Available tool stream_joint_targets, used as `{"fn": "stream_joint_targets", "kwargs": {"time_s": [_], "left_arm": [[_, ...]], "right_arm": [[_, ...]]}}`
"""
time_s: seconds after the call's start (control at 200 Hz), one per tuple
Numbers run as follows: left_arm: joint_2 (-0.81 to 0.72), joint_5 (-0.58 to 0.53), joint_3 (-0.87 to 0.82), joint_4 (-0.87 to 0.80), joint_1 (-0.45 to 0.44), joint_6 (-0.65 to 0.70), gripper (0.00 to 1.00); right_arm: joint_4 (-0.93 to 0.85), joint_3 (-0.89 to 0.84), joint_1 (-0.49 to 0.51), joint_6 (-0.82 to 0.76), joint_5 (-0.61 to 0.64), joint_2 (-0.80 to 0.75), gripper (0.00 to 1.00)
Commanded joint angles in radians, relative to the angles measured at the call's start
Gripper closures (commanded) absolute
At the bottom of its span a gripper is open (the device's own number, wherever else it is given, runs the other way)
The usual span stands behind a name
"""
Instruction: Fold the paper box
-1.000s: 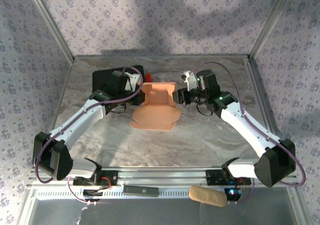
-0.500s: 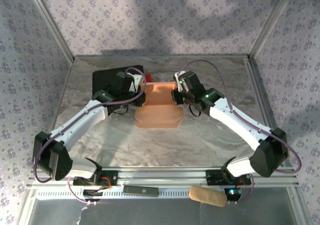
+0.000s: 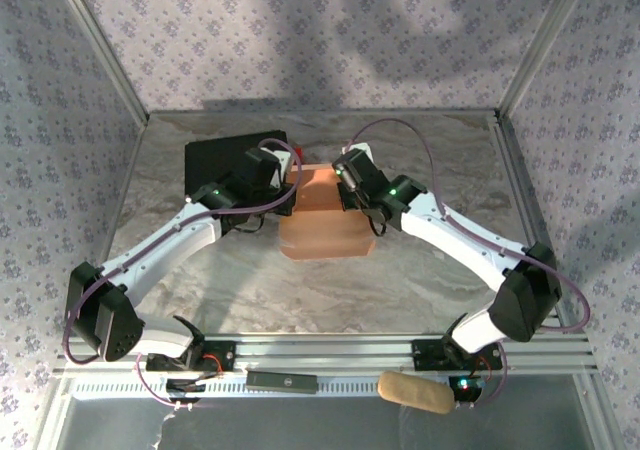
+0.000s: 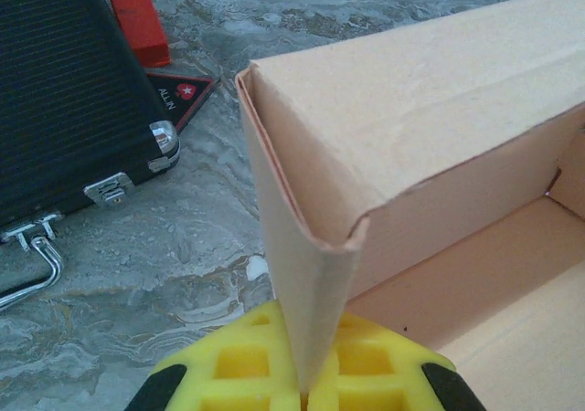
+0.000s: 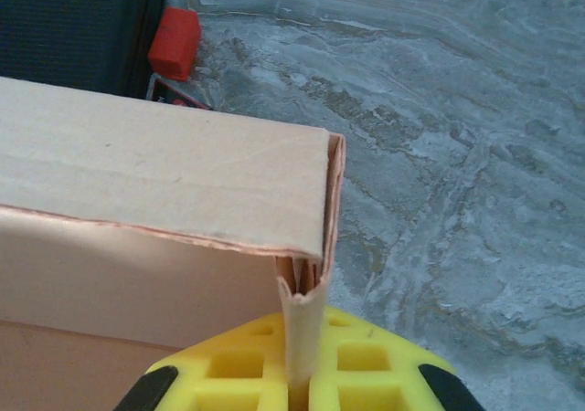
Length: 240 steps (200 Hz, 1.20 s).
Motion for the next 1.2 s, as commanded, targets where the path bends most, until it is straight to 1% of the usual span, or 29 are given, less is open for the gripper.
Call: {"fn": "stream_joint_targets", "kwargs": {"time_s": [0.0, 0.145, 0.22, 0.35, 0.5, 0.59, 0.69, 0.78, 0.854, 0.999, 1.194], "left_arm": [[0.007, 0.031, 0.045, -0.012, -0.028, 0.0, 1.0], [0.009, 0.009, 0.044, -0.007, -0.037, -0.021, 1.0], [0.009, 0.006, 0.045, -0.004, -0.041, -0.024, 1.0], [0.007, 0.002, 0.043, 0.0, -0.043, -0.03, 1.0], [0.004, -0.009, 0.038, -0.004, -0.042, -0.047, 1.0], [0.001, -0.026, 0.035, -0.009, -0.042, -0.065, 1.0], [0.0, -0.052, 0.03, -0.018, -0.044, -0.087, 1.0], [0.009, -0.083, 0.035, -0.043, -0.049, -0.099, 1.0], [0.014, -0.094, 0.038, -0.049, -0.051, -0.102, 1.0], [0.018, -0.12, 0.051, -0.068, -0.057, -0.112, 1.0], [0.021, -0.134, 0.057, -0.073, -0.06, -0.122, 1.0]], "right_arm": [[-0.052, 0.05, 0.016, 0.018, 0.125, 0.03, 0.99], [-0.147, 0.107, 0.049, 0.062, 0.257, 0.079, 1.0], [-0.164, 0.116, 0.063, 0.07, 0.286, 0.091, 1.0], [-0.118, 0.087, 0.063, 0.067, 0.249, 0.072, 1.0], [-0.051, 0.051, 0.044, 0.045, 0.133, 0.03, 1.0], [-0.028, 0.037, 0.031, 0.044, 0.072, 0.0, 0.87], [-0.014, 0.029, 0.021, 0.049, 0.036, -0.035, 0.75], [-0.024, 0.037, 0.019, 0.049, 0.05, -0.048, 0.65], [-0.028, 0.044, 0.013, 0.05, 0.046, -0.051, 0.6], [-0.021, 0.047, 0.007, 0.066, 0.017, -0.064, 0.53], [-0.037, 0.022, 0.015, 0.122, 0.012, -0.073, 0.53]]}}
